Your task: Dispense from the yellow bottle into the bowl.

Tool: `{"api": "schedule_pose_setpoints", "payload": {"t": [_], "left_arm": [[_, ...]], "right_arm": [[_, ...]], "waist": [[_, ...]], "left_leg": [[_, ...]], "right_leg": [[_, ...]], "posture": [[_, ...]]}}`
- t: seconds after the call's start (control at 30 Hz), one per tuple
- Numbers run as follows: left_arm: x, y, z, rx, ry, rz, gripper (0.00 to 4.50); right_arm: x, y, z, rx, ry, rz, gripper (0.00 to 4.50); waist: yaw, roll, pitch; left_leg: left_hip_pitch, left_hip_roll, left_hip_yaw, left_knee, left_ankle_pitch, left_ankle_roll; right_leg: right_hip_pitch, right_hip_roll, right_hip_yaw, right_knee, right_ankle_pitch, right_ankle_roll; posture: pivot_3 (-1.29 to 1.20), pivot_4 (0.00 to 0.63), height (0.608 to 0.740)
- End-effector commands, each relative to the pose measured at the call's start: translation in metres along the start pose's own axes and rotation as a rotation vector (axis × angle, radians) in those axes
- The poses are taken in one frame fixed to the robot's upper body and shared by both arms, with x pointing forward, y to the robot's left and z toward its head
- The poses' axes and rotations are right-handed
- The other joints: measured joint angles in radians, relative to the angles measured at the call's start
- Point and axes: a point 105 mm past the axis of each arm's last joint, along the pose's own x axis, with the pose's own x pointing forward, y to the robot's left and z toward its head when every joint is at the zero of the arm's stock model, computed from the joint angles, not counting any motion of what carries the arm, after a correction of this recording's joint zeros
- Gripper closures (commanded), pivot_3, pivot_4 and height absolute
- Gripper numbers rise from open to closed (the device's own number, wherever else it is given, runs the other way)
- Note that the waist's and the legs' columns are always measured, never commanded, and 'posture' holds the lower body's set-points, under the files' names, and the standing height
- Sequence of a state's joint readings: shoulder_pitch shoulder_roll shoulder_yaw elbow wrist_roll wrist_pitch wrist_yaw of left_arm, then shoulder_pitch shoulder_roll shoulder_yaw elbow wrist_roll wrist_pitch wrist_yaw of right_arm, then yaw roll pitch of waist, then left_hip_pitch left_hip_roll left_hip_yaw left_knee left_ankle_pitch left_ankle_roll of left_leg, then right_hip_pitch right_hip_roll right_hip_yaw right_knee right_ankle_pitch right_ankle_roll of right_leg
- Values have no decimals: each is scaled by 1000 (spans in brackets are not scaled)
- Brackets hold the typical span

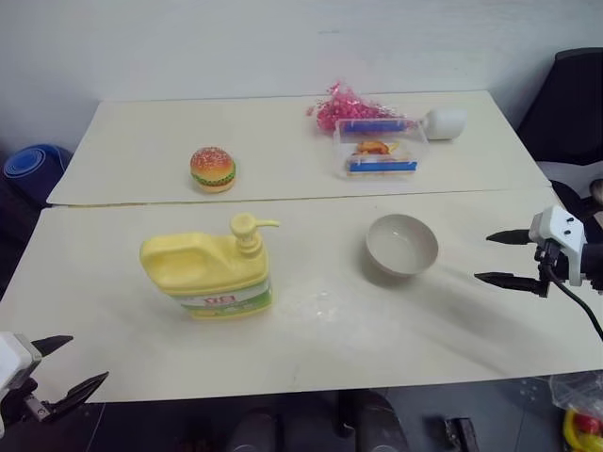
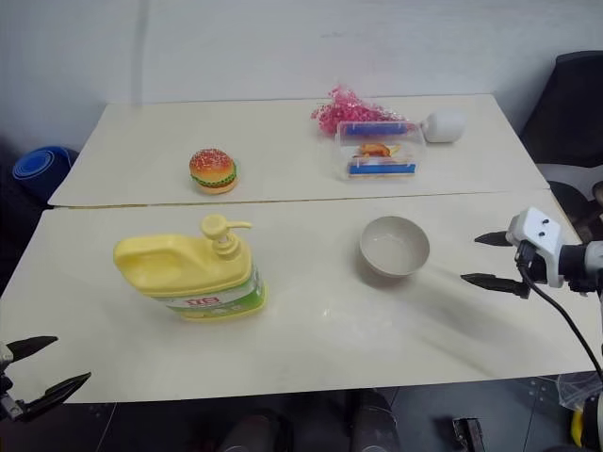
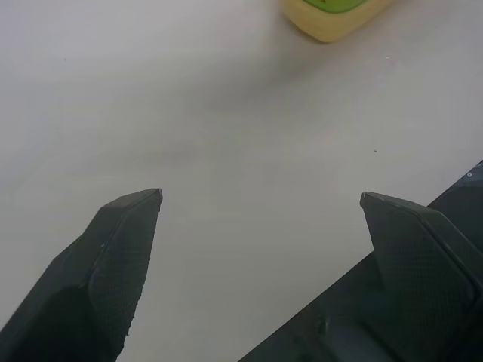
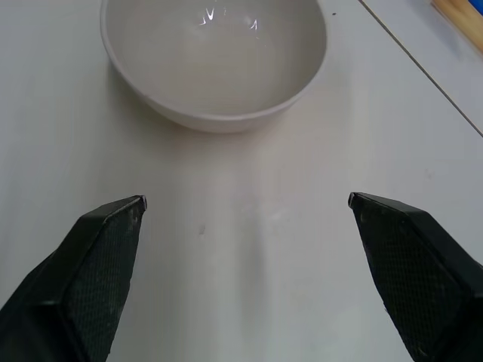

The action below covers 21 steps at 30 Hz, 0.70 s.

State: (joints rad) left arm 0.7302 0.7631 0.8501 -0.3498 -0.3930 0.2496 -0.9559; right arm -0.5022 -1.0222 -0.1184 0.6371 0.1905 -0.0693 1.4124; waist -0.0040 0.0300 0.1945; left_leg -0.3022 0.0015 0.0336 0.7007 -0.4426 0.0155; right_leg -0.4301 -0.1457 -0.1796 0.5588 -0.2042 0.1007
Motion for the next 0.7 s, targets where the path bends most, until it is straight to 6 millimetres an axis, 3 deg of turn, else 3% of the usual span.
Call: {"api": "schedule_pose_setpoints", "payload": {"t": [0.03,0.27,0.37,0.53,0.7], "left_arm": [[-6,7,9,50,-12,41,0],[-4,7,14,24,-44,57,0],[-4,12,28,-14,-110,76,0],[-9,15,63,-21,-213,38,0],[-17,-2,121,16,-333,-159,0]], "right_arm": [[-7,-4,5,-30,-4,-16,12],[-5,-4,7,-33,-11,-24,12],[-2,-4,6,-11,-3,-22,12],[-1,-4,23,-22,-53,-7,12],[9,5,52,-102,-124,66,12]], "waist": [[-1,0,0],[0,0,0],[2,0,0],[0,0,0],[-1,2,1]], "left_leg": [[0,0,0,0,0,0],[1,0,2,0,0,0],[1,0,2,1,0,0],[1,4,2,2,0,0],[1,6,2,10,-1,-2]], "right_leg": [[0,0,1,0,0,0],[0,0,2,0,0,0],[0,0,2,1,0,0],[0,0,3,1,1,0],[-1,2,6,5,2,-1]], "posture": [[0,150,740],[0,150,740],[0,150,740],[0,150,740],[0,150,740]]}}
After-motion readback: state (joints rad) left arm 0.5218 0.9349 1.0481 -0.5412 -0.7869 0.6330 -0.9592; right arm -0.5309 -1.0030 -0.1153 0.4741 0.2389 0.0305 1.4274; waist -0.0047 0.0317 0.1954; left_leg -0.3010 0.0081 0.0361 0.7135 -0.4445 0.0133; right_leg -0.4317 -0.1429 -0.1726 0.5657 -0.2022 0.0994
